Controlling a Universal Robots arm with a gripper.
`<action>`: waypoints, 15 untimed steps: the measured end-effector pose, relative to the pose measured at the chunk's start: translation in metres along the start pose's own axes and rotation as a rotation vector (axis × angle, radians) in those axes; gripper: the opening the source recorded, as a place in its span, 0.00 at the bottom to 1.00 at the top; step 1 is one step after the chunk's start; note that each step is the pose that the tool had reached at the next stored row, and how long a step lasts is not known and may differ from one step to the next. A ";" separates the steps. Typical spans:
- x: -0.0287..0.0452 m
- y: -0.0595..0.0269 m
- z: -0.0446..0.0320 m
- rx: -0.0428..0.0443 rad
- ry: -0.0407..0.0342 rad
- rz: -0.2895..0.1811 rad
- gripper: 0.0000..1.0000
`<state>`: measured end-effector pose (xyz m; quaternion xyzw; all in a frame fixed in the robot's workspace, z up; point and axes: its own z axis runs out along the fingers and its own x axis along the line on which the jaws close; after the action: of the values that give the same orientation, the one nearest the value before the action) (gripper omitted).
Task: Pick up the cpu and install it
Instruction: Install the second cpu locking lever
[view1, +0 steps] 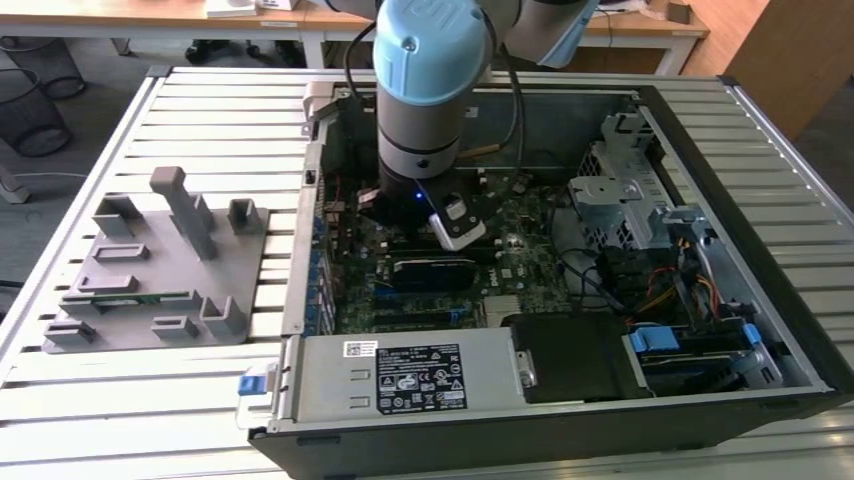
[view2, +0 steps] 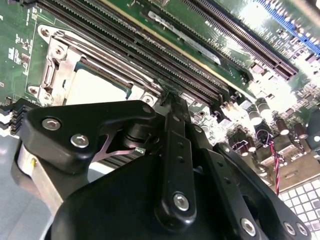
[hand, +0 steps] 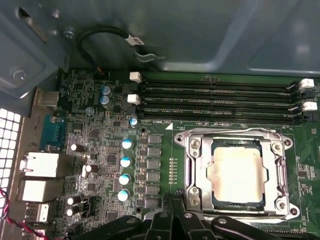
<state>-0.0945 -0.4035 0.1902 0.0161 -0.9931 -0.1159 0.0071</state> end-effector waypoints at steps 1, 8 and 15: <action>0.0002 0.0005 0.0001 -0.0003 -0.0001 0.000 0.11; 0.0021 0.0024 0.0006 -0.0011 -0.0001 0.000 0.11; 0.0022 0.0028 0.0007 -0.0010 -0.0003 0.001 0.11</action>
<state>-0.0968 -0.4007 0.1902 0.0157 -0.9931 -0.1164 0.0070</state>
